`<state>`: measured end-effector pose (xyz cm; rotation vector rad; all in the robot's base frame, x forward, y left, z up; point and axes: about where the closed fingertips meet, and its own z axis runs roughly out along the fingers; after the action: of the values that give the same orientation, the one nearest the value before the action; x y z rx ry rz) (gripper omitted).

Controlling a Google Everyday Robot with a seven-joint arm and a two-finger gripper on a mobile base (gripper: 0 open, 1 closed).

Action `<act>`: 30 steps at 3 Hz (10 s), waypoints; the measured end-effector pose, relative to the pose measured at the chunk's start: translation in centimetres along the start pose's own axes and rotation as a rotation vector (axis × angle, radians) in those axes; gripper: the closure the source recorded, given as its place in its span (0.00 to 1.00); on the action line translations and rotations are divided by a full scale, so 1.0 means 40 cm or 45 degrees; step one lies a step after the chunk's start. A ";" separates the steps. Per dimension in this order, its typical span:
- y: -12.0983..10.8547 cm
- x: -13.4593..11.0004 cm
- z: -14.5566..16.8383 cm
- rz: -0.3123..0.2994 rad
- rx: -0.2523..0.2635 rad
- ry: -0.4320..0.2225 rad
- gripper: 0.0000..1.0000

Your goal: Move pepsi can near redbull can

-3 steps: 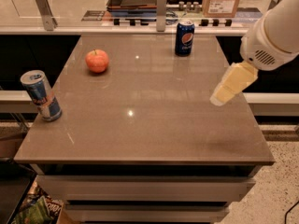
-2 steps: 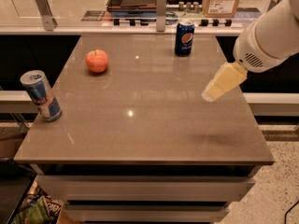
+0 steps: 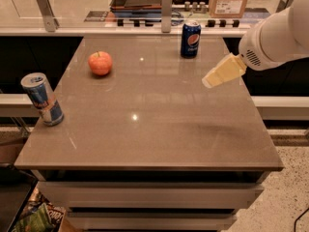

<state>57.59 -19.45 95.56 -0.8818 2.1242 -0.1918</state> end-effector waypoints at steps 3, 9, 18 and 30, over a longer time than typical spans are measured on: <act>-0.065 -0.074 0.127 0.049 0.021 -0.158 0.00; -0.199 -0.209 0.438 0.243 -0.100 -0.529 0.00; -0.216 -0.283 0.613 0.338 -0.344 -0.706 0.87; 0.421 -0.438 0.287 0.139 -0.666 -0.779 1.00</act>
Offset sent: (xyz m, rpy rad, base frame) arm 0.0767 0.0044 -0.0137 0.0983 -0.1031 0.0037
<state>64.64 6.24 92.07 -0.9565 1.6428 0.6423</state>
